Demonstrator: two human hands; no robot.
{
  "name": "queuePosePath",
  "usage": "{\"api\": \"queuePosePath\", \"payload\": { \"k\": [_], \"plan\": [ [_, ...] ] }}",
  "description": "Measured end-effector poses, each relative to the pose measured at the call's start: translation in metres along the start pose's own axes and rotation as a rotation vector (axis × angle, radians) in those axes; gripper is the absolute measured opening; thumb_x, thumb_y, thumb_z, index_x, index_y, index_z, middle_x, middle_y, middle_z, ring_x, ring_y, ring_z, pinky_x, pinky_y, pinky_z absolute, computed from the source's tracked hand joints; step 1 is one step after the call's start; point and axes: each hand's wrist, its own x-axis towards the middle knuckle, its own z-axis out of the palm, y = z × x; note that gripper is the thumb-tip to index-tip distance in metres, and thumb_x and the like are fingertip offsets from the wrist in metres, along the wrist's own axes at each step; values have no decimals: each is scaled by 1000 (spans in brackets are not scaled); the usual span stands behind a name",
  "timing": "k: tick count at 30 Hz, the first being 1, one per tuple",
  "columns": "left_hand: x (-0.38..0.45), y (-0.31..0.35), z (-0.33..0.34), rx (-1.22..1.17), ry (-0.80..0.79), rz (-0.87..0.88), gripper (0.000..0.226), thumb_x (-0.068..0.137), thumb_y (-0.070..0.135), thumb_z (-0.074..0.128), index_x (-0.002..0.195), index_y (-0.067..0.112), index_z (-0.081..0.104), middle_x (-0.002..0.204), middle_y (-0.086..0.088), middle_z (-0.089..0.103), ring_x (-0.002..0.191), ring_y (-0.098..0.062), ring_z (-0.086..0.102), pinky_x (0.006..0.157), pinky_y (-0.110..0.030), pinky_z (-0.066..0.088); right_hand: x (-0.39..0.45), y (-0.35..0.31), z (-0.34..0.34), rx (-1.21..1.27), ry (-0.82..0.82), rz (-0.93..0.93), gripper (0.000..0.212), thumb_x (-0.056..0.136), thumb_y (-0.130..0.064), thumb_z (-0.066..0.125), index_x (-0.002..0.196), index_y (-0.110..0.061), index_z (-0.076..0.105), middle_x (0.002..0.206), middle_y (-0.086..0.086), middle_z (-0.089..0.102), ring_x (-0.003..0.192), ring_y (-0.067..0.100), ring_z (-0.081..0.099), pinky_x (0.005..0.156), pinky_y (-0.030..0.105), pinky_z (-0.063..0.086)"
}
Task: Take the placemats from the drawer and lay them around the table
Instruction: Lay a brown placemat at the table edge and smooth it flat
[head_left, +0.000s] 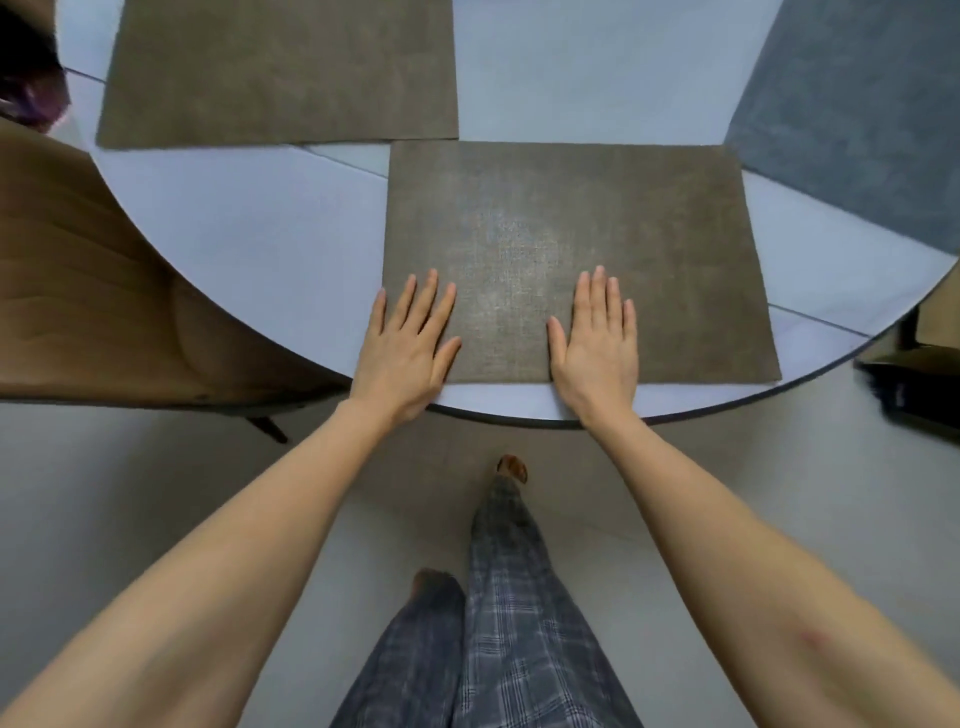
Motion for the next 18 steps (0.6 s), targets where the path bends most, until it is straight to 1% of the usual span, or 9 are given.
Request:
{"api": "queuePosePath", "payload": {
  "k": [5,7,9,11,12,14,15,16,18],
  "plan": [
    [-31,-47,-2,70,-64,-147,58,102,46,8,153,25,-11,161,1,-14,149,-24,-12,116,-50,-11,-1,1,-2,-17,-21,-13,64,101,-45,16,153,-12,0,162,5,-3,149,19,-5,121,37,-3],
    [-44,-66,-10,90,-130,-213,58,102,46,7,153,27,-12,161,3,-16,149,-26,-13,116,-52,-11,0,-1,-6,-3,-59,11,64,101,-46,17,153,-14,-2,162,4,-6,149,18,-7,121,37,-4],
    [-53,-75,-25,106,-180,-238,57,103,42,14,155,22,2,163,-1,-3,150,-29,-3,117,-54,-5,-1,-6,-14,16,-130,60,64,101,-44,21,154,-14,0,162,5,-5,149,21,-6,120,39,-2],
    [-52,-73,-47,31,-135,-246,48,103,35,25,146,15,35,155,-8,31,144,-28,24,117,-53,7,0,-18,-28,31,-179,100,63,101,-41,30,152,-9,14,161,12,5,149,28,5,120,42,6],
    [-50,-71,-60,-35,-107,-254,43,102,32,29,136,13,48,145,-9,46,136,-27,38,116,-49,15,1,-25,-35,39,-188,103,58,100,-38,34,147,-5,27,158,16,17,146,31,18,118,43,15],
    [-43,-68,-88,-116,-97,-246,40,101,29,33,133,13,52,136,-8,55,126,-28,49,109,-41,27,4,-42,-51,76,-179,81,43,98,-34,39,125,-2,50,140,22,46,127,36,45,105,43,35],
    [-38,-69,-100,-126,-113,-233,41,101,30,35,136,13,50,138,-8,53,126,-28,48,106,-39,31,8,-52,-60,112,-178,73,39,98,-32,39,118,-2,53,131,21,53,119,37,51,98,42,40],
    [-33,-71,-112,-128,-131,-225,42,101,31,37,139,14,47,141,-7,51,128,-27,47,104,-38,34,13,-62,-69,154,-185,71,39,98,-31,40,119,-2,53,129,21,55,117,37,53,95,42,42],
    [-18,-80,-131,-166,-133,-247,45,101,33,40,141,15,44,144,-6,47,130,-27,45,102,-39,37,29,-83,-86,246,-205,64,42,99,-30,41,129,-2,50,134,18,53,122,35,50,99,41,42]
  ]
}}
